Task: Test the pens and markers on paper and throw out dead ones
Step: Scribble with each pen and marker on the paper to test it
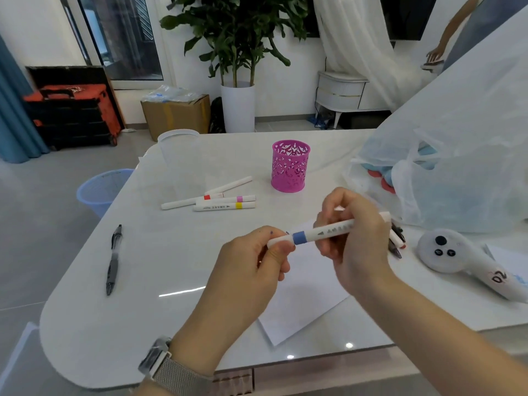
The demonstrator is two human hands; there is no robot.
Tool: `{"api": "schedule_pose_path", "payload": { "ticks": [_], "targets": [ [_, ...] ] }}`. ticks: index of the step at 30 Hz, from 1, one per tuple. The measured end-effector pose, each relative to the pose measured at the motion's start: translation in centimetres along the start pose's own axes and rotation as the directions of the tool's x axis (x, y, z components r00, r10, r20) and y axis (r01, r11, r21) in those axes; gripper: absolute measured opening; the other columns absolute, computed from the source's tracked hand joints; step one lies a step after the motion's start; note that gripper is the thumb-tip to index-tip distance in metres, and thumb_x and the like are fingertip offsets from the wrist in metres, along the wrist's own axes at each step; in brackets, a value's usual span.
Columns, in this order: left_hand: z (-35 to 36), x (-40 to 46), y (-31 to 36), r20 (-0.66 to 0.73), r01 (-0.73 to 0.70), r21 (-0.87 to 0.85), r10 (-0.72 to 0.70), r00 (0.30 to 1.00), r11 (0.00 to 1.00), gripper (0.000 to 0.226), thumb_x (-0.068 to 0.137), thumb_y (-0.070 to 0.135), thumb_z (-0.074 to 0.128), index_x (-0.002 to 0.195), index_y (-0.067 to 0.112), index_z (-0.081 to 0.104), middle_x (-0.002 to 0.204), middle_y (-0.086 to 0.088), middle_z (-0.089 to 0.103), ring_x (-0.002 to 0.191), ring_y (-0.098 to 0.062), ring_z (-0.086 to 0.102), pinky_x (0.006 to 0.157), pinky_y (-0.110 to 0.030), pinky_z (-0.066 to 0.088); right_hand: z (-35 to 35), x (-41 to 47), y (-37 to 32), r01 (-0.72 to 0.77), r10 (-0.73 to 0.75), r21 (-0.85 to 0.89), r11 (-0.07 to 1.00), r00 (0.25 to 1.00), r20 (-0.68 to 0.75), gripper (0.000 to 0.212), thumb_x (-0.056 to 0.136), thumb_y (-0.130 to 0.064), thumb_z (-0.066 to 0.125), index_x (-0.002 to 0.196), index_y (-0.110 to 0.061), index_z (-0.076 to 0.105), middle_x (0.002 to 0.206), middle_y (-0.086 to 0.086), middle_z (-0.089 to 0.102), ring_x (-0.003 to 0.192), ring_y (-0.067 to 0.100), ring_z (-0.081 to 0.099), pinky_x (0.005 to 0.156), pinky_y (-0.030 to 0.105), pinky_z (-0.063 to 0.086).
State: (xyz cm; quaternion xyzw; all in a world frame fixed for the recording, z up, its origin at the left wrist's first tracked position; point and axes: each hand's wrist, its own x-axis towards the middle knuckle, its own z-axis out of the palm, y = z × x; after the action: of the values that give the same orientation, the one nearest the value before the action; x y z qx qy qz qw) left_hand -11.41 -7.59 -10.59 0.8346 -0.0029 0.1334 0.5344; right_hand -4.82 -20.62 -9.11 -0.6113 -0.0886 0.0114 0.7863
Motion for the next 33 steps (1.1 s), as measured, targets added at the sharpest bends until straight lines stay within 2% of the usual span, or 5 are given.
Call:
{"api": "schedule_pose_path", "payload": {
  "ticks": [17, 23, 27, 30, 33],
  "targets": [
    [0.2, -1.4, -0.8, 0.041, 0.01, 0.09, -0.014, 0.999, 0.996, 0.025, 0.094, 0.018, 0.05, 0.073, 0.029, 0.058, 0.055, 0.018, 0.057, 0.052, -0.001, 0.054, 0.054, -0.012, 0.044, 0.1, -2.4, 1.6, -0.061, 0.062, 0.032, 0.998, 0.997, -0.038, 0.027, 0.066, -0.013, 0.036, 0.04, -0.018, 0.038, 0.036, 0.007, 0.039, 0.031, 0.016, 0.034, 0.04, 0.016, 0.02],
    [0.7, -0.4, 0.4, 0.119, 0.19, -0.232, -0.166, 0.979, 0.954, 0.035, 0.1, 0.022, 0.035, 0.086, 0.019, 0.067, 0.061, 0.007, 0.056, 0.057, -0.01, 0.05, 0.061, -0.021, 0.047, -0.5, 0.4, -0.3, -0.144, 0.147, -0.127, 0.981, 0.989, 0.014, 0.028, 0.063, -0.009, 0.036, 0.037, -0.016, 0.041, 0.035, 0.006, 0.039, 0.032, 0.014, 0.032, 0.04, 0.016, 0.022],
    [0.8, 0.5, -0.4, -0.204, 0.045, -0.076, -0.059, 0.977, 0.996, 0.045, 0.098, 0.021, 0.039, 0.053, 0.018, 0.045, 0.05, 0.009, 0.037, 0.049, -0.007, 0.032, 0.047, -0.015, 0.028, -2.0, 2.1, -0.8, -0.159, 0.153, -0.078, 0.984, 0.985, -0.075, 0.032, 0.071, 0.004, 0.032, 0.044, -0.011, 0.039, 0.037, 0.002, 0.032, 0.034, 0.014, 0.027, 0.041, 0.017, 0.019],
    [1.0, 0.8, -1.0, -0.24, 0.041, -0.094, -0.062, 0.969, 0.995, 0.054, 0.097, 0.019, 0.044, 0.044, 0.017, 0.032, 0.045, 0.005, 0.03, 0.046, -0.009, 0.028, 0.047, -0.019, 0.025, -3.6, 3.6, -0.6, -0.285, 0.234, -0.201, 0.937, 0.942, -0.242, 0.028, 0.074, 0.005, 0.037, 0.049, -0.007, 0.042, 0.032, 0.002, 0.036, 0.031, 0.013, 0.033, 0.039, 0.018, 0.027],
    [1.4, 1.0, -1.4, -0.141, 0.142, -0.216, -0.174, 0.975, 0.966, 0.067, 0.099, 0.025, 0.04, 0.032, 0.016, 0.042, 0.046, -0.003, 0.041, 0.049, -0.013, 0.037, 0.055, -0.023, 0.034, -4.9, 4.7, 0.0, -0.314, 0.219, -0.299, 0.901, 0.925, -0.31, 0.023, 0.077, 0.0, 0.043, 0.055, -0.006, 0.048, 0.038, 0.003, 0.042, 0.032, 0.011, 0.039, 0.036, 0.014, 0.033]
  ]
}}
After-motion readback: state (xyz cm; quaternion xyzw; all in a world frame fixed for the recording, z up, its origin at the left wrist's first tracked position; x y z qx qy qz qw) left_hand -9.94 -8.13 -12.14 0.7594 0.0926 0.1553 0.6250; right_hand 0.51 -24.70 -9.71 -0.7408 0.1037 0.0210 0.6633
